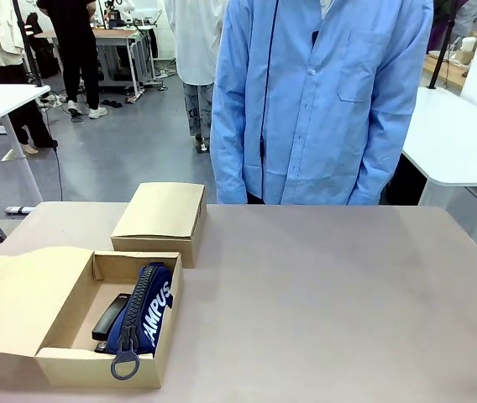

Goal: Place items inside the box.
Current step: Close the lid of the Mailer Box closest to the robot.

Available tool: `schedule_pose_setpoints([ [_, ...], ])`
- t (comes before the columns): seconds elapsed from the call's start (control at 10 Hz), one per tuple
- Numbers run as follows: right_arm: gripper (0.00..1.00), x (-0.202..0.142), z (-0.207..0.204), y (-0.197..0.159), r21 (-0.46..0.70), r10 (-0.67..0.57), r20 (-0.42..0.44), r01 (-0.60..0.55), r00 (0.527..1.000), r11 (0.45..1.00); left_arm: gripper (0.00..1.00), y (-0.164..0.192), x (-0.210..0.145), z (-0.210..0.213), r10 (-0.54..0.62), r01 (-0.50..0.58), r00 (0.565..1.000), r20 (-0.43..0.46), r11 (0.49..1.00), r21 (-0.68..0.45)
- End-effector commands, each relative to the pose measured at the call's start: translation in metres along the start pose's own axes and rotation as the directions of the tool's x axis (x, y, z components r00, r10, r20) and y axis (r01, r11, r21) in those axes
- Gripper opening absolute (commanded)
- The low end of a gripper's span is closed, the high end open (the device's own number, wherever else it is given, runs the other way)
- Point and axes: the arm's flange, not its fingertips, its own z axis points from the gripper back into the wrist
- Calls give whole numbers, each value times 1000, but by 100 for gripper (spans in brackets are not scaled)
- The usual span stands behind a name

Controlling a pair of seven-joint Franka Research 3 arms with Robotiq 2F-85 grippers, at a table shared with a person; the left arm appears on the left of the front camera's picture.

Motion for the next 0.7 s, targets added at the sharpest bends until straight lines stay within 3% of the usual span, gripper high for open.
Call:
schedule_pose_setpoints([
  [0.0, 100, -1, 4, 2, 0, 15, -4, -15, 1000, 1000, 100, -4, 12, -7, 21, -12, 993, 117, 997, -77],
  [0.2, 100, -1, 4, 2, 0, 15, -4, -15, 1000, 1000, 100, -17, 27, -29, 26, 19, 971, 240, 983, -183],
  [0.4, 100, -1, 4, 2, 0, 15, -4, -15, 1000, 1000, 100, -30, 46, -40, 63, 56, 921, 385, 955, -291],
  [0.6, 100, -1, 4, 2, 0, 15, -4, -15, 1000, 1000, 100, -47, 63, -35, 73, 98, 872, 484, 943, -319],
])
